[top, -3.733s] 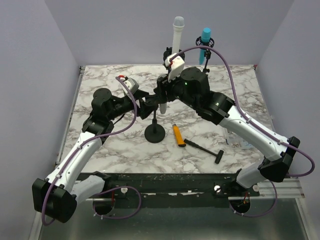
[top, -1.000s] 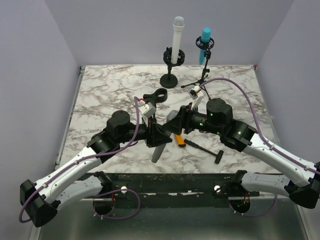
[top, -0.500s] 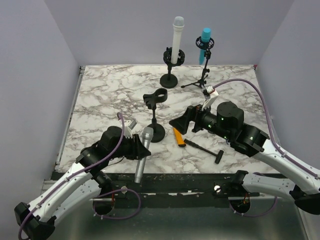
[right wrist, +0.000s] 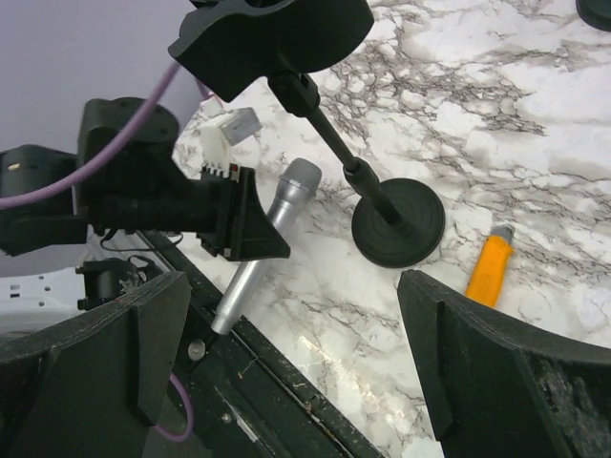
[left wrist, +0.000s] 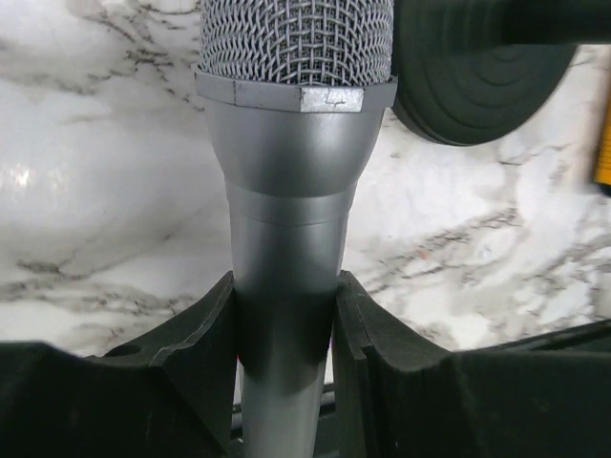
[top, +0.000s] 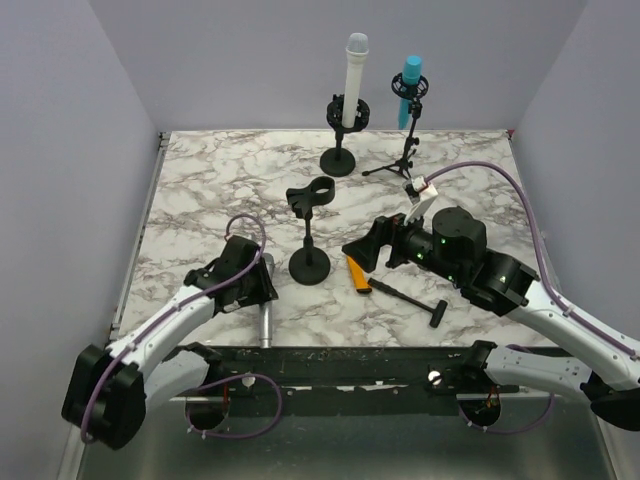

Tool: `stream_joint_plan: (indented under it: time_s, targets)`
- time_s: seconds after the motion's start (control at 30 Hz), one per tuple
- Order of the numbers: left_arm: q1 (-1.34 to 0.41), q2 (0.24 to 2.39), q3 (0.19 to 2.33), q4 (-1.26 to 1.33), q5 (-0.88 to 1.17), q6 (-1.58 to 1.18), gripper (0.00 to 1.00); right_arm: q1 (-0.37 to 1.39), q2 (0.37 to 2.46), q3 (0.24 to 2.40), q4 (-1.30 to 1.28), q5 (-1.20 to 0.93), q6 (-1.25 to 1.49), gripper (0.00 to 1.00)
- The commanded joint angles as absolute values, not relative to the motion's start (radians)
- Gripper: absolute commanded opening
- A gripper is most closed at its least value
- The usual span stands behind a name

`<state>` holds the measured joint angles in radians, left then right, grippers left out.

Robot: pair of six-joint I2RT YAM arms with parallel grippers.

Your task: Remove the microphone from the stand

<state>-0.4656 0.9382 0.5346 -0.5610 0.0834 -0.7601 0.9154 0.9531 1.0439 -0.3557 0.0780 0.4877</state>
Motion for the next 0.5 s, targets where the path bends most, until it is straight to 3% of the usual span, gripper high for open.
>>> stream_joint_plan:
  time_s: [0.0, 0.23, 0.47]
  targets:
    - [-0.460, 1.089, 0.559, -0.356, 0.091, -0.547, 0.00, 0.921, 0.921, 1.028, -0.393, 0.097, 0.486, 1.00]
    - [-0.450, 1.240, 0.560, -0.304, 0.133, -0.577, 0.04, 0.921, 0.916, 1.031, -0.406, 0.111, 0.482, 1.00]
    - [-0.442, 1.319, 0.575, -0.285, 0.121, -0.596, 0.31, 0.922, 0.918, 1.026, -0.408, 0.123, 0.474, 1.00]
